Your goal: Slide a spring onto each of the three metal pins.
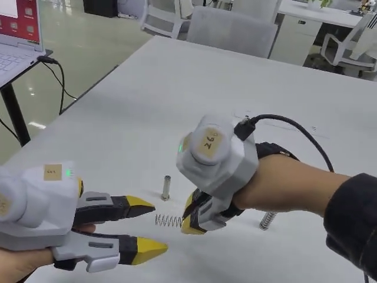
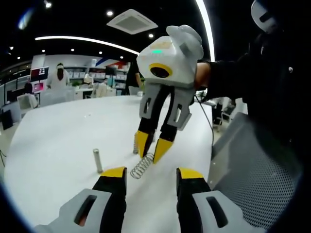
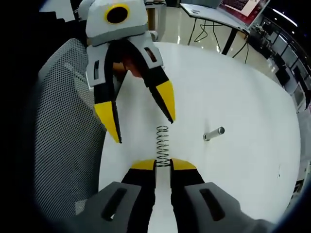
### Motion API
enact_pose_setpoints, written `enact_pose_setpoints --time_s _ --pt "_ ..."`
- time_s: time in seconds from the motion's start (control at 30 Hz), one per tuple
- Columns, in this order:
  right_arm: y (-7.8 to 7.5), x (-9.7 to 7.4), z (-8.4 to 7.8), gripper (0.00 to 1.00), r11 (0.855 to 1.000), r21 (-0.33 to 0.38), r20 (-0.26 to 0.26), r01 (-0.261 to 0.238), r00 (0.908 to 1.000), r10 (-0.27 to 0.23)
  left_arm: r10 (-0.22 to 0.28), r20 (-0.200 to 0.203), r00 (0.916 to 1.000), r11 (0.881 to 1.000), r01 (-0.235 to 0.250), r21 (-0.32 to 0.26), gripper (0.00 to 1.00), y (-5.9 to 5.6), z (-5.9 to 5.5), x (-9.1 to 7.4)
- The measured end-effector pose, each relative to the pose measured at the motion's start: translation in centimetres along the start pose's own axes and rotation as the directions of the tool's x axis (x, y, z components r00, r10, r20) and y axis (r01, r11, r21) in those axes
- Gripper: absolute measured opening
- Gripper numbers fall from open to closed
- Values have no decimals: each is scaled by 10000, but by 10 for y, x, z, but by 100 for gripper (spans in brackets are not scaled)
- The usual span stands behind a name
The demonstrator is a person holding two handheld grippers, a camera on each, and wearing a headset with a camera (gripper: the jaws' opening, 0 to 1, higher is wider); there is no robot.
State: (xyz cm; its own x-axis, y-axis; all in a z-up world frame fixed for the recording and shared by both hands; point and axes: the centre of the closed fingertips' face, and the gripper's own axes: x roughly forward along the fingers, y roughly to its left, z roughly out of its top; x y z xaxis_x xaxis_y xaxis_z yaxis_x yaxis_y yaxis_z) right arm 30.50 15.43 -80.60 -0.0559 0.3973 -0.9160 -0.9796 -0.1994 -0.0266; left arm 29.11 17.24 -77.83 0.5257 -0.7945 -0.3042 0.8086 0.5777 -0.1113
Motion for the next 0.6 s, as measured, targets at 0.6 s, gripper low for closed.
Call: enact_pose_setpoints --time_s 0.6 --pt "15 -17 8 8 9969 -779 184 64 9998 -50 -632 131 9979 9972 626 416 15 -9 9 6"
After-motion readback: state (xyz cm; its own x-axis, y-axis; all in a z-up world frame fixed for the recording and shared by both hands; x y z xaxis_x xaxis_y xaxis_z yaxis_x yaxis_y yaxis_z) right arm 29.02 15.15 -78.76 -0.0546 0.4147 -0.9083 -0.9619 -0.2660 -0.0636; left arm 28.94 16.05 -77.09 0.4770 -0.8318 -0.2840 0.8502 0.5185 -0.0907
